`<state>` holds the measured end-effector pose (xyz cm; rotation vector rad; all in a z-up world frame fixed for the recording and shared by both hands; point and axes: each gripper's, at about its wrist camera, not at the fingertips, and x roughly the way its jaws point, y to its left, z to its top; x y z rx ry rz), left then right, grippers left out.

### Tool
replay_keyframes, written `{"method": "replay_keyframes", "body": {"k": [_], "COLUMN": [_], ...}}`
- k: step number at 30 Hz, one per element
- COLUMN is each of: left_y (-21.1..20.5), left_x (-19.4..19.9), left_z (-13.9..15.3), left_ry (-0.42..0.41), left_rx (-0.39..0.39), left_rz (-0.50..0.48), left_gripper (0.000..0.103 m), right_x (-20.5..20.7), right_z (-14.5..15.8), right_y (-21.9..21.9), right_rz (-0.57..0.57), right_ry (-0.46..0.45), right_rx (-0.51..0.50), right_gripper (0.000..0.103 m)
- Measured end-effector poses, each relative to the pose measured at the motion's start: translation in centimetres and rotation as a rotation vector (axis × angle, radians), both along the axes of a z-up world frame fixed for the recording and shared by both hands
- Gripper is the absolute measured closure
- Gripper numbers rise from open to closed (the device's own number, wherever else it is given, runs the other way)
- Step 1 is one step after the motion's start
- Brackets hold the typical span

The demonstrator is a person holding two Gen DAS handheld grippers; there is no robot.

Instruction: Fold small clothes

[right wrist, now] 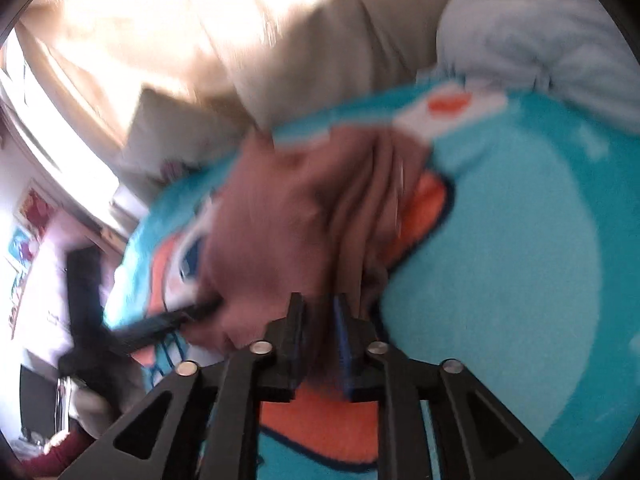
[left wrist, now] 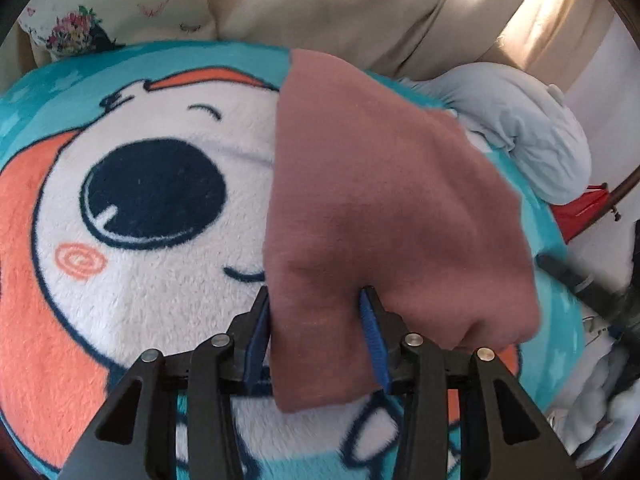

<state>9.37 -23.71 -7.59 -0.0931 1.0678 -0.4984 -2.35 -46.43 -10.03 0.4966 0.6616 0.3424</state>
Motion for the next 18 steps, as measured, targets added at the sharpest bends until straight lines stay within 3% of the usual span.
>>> {"method": "replay_keyframes", "body": {"k": [1, 2, 6, 10, 11, 12, 13, 16, 18], "left_y": [0.0, 0.0, 0.1, 0.1, 0.1, 0.2, 0.1, 0.0, -0.4], "left_x": [0.0, 0.0, -0.3, -0.3, -0.2, -0.2, -0.2, -0.1, -0.1], "left_z": [0.0, 0.0, -0.1, -0.1, -0.1, -0.1, 0.0, 0.0, 0.1], "left_ry": [0.001, -0.001, -0.009, -0.001, 0.002, 0.005, 0.007, 0.004, -0.005], "left_rx": [-0.002, -0.001, -0.001, -0.006, -0.006, -0.005, -0.005, -0.005, 0.009], "left_rz": [-0.004, -0.006, -0.006, -0.007, -0.007, -0.008, -0.01, -0.021, -0.022], "left_gripper": [0.06, 0.06, 0.06, 0.06, 0.06, 0.059, 0.059, 0.055, 0.055], "right_x": [0.2, 0.7, 5.6, 10.7, 12.1, 13.1, 13.8, 13.1, 13.1], "right_z": [0.8, 1.5, 3.1, 1.3, 0.4, -0.5, -0.6, 1.7, 2.9], "right_y": [-0.5, -0.9, -0.5, -0.8, -0.6, -0.5, 0.1, 0.3, 0.7], "right_rz": [-0.022, -0.044, -0.062, -0.071, -0.041, -0.002, 0.027, -0.01, -0.098], "right_ry": [-0.021, -0.041, -0.05, 0.051, 0.094, 0.132, 0.147, 0.062, 0.04], "right_rx": [0.0, -0.003, -0.006, 0.053, 0.104, 0.142, 0.122, 0.008, -0.141], "right_gripper": [0.051, 0.048, 0.047, 0.047, 0.051, 0.086, 0.092, 0.092, 0.095]}}
